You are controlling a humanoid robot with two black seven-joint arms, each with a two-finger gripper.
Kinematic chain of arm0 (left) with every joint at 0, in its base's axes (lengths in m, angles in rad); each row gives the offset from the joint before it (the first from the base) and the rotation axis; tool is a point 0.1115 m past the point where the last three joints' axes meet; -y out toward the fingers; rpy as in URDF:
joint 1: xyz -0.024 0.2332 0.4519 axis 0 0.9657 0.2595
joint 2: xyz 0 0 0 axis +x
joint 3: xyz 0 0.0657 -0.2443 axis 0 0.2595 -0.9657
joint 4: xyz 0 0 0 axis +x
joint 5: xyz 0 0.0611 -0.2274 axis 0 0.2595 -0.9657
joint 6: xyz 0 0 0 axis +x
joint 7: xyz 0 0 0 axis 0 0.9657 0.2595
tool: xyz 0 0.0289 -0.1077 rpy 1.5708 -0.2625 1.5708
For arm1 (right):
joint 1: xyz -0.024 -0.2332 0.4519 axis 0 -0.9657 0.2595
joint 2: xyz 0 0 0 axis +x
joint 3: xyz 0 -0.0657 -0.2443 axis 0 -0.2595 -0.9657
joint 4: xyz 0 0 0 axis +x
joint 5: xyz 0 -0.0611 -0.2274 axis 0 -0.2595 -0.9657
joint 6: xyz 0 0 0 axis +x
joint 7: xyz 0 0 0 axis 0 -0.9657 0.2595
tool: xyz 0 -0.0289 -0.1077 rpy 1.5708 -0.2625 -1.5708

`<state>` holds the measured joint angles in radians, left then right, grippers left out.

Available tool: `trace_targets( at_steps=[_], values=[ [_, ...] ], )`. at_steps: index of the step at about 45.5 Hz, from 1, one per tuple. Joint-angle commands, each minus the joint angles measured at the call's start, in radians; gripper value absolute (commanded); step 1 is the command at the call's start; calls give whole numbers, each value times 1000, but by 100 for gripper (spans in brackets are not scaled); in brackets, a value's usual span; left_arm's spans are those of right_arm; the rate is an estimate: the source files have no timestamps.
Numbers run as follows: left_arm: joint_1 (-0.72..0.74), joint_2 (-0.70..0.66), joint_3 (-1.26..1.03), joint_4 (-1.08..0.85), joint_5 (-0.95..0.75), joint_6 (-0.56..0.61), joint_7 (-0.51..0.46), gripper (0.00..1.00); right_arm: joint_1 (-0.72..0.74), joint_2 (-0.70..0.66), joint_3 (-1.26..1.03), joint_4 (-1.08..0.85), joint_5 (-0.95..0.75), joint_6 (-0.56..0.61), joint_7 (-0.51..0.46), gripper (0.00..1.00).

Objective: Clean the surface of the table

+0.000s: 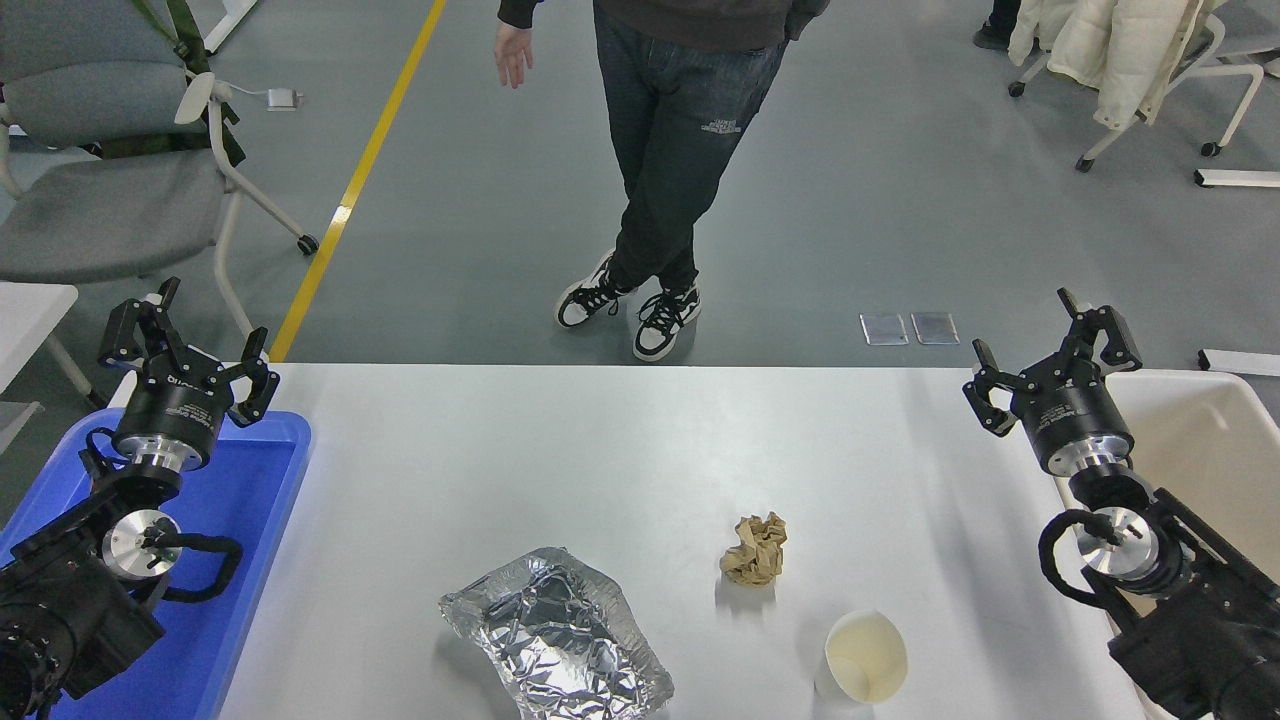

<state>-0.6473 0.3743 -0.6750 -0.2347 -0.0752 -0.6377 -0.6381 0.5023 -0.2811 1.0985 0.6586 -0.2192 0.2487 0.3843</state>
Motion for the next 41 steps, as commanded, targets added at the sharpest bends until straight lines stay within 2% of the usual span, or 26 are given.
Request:
trace_targets(
  at_steps=[1,8,21,29,41],
  values=[
    [0,0,0,0,0,0,0,100,-22,-12,-11,29,-3,0,1,99],
    [0,0,0,0,0,-2,0,100,-25,-33,-31,62,-11,3,-16,99],
    [-2,0,0,-2,0,-4,0,100,-16,-99,-68,127,-2,-8,-133,99],
    [0,0,0,0,0,-4,0,100,-31,-197,-81,277,1,-8,-254,99],
    [0,0,0,0,0,-4,0,100,-19,-380,-252,498,-8,-8,-272,99]
  ],
)
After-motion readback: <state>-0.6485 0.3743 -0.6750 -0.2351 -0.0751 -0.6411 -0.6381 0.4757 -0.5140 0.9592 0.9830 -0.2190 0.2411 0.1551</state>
